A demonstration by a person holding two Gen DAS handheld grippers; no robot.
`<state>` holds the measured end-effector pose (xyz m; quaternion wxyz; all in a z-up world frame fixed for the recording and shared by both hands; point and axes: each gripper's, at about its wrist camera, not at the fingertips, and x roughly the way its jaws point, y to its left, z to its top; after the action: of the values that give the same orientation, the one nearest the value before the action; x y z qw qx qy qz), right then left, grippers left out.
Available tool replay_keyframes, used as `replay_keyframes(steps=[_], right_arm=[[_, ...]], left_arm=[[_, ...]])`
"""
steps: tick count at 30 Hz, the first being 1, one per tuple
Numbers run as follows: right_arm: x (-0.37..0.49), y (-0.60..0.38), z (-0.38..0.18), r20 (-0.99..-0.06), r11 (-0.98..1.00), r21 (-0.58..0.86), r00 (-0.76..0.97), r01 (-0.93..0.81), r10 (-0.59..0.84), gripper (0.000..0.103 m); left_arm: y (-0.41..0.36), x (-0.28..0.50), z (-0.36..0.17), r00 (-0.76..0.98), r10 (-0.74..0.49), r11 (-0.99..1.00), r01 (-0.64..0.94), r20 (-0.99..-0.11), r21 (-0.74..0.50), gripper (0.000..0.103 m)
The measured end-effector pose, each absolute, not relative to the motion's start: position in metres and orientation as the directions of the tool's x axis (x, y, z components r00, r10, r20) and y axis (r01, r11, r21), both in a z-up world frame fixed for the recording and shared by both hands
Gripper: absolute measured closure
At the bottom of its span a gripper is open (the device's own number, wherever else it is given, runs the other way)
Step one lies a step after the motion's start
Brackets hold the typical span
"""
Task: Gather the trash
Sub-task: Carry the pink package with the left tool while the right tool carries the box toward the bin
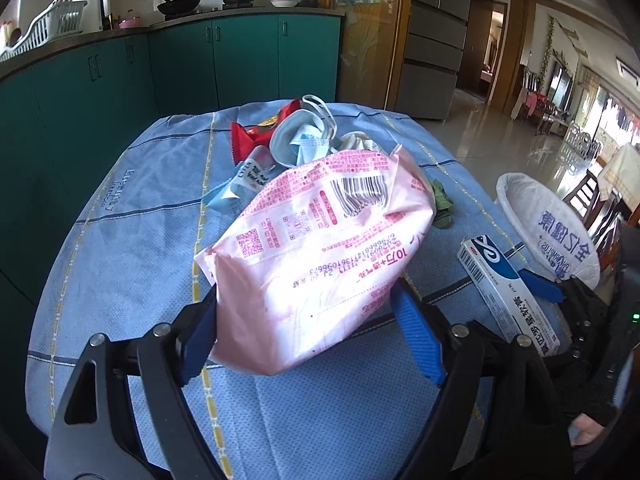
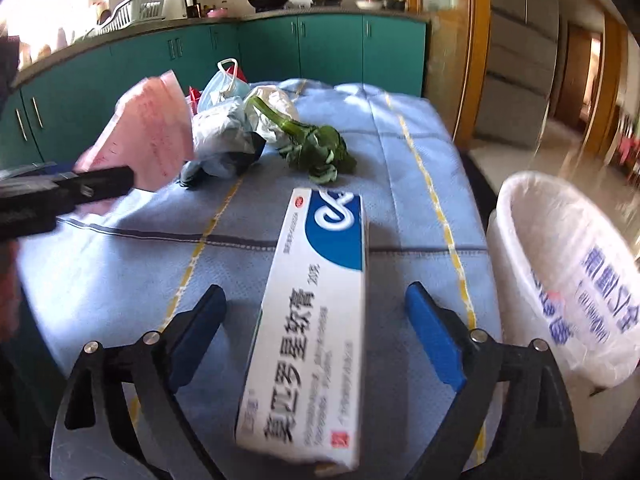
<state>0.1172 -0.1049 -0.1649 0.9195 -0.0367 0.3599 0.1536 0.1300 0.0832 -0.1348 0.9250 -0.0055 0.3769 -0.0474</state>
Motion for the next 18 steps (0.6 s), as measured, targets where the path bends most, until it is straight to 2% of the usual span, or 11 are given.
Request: replay_keyframes(steps=[9, 16, 18], right_arm=[[0.122, -0.106, -0.16, -0.663, 0.948, 0.033, 0.703, -0.316, 0.258, 0.01], [0.112, -0.103, -0.157, -0.617, 0.968, -0.053, 0.77, -0.246, 0.162, 0.01], [0.11, -0.104, -0.157, -0.59, 0.976, -0.102, 0.802, -0.194, 0.097, 0.01]], left_arm=[[0.093, 0.116, -0.128, 0.724, -0.113, 0.994, 0.09, -0.68, -0.07, 0.02], [0.094, 0.11, -0.119, 0.728, -0.135, 0.991, 0.113, -0.672, -0.076, 0.02], [0.095, 0.11, -0.117, 0.725, -0.144, 0.989, 0.119, -0.673, -0.083, 0.02]])
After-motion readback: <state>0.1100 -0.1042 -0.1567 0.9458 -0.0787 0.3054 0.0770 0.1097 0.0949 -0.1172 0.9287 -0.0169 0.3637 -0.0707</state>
